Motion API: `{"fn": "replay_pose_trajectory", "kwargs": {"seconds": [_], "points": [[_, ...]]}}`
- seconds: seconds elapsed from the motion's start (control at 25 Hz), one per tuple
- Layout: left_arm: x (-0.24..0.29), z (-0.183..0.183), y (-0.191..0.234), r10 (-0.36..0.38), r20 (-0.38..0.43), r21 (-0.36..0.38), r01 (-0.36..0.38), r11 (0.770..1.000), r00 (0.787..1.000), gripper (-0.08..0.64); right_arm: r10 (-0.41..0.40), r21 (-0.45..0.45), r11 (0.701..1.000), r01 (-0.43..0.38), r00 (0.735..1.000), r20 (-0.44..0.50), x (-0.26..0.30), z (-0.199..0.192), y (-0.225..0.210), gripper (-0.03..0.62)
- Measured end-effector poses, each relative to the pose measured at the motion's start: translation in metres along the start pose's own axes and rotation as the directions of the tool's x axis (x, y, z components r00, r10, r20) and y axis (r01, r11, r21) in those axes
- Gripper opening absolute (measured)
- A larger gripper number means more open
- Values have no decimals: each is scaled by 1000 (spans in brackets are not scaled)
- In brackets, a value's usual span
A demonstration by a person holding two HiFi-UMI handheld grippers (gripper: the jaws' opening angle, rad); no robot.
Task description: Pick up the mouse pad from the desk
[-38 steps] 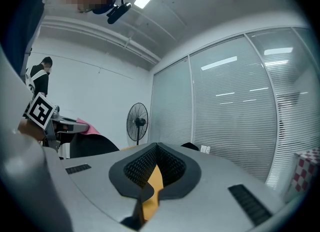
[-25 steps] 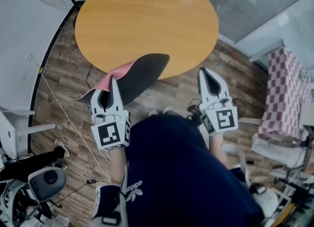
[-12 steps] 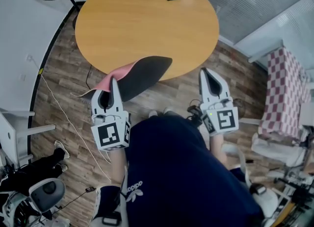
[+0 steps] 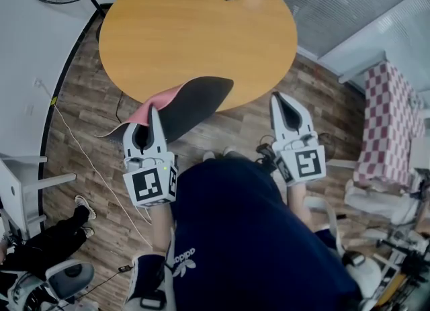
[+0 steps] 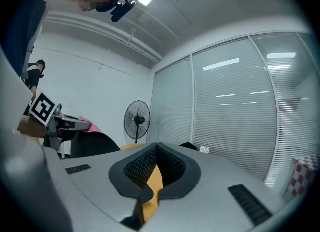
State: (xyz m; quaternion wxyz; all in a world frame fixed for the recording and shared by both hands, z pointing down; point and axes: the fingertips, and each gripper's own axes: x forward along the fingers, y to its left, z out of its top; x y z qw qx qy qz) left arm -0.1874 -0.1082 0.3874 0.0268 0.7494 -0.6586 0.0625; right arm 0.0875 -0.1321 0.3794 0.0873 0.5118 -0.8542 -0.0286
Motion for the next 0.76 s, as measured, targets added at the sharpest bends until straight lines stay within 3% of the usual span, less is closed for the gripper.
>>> {"fn": "replay_pose_trajectory", "kwargs": {"seconds": [0.16,0.76], "points": [[1,0,-1,0,-1,-9,0,1000,1000,20,12,8,1000,-12,999,31,1,5,4,3],[8,-4,-7,-23,-16,-14,22,1000,1000,19,-4,-14,1000,4,1000,3,1,0,-5,3]]}}
